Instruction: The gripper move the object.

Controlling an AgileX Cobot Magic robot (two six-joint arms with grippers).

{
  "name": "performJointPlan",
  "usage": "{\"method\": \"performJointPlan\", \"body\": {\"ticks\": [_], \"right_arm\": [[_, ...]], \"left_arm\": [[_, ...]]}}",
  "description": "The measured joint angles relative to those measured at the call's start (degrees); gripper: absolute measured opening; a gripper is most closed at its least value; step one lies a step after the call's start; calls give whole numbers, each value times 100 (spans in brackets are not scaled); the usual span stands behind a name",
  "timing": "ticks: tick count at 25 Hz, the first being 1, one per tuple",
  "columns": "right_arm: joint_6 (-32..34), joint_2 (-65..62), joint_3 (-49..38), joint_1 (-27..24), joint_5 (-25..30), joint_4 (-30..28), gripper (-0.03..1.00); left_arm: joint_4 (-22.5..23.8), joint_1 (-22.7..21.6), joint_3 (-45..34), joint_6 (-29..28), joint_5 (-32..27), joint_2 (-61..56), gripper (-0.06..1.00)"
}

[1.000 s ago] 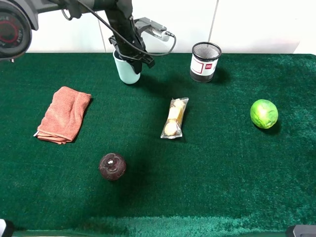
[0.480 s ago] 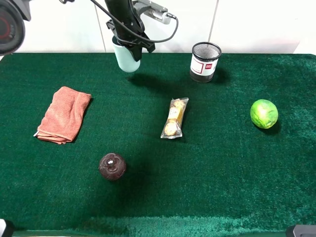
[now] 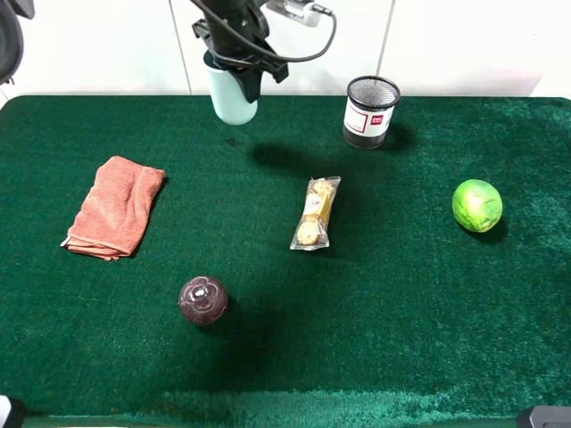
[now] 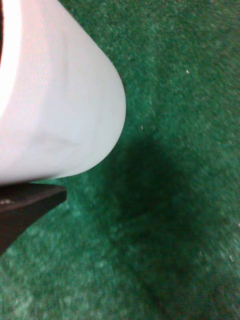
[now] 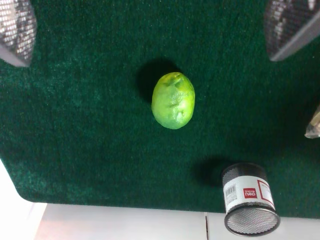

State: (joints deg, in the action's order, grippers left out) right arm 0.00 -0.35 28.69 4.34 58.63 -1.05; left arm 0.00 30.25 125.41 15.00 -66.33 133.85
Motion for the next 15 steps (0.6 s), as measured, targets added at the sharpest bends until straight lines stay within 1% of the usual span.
{"method": "performJointPlan", "body": {"ticks": [9,15], "right_arm": [[0,0,0,0,-11,0,70],[0,0,0,0,-24,0,70]], "left_arm": [[0,407,0,-208,-10,-149,9],[0,838,0,-305,-10,-166,9]]}}
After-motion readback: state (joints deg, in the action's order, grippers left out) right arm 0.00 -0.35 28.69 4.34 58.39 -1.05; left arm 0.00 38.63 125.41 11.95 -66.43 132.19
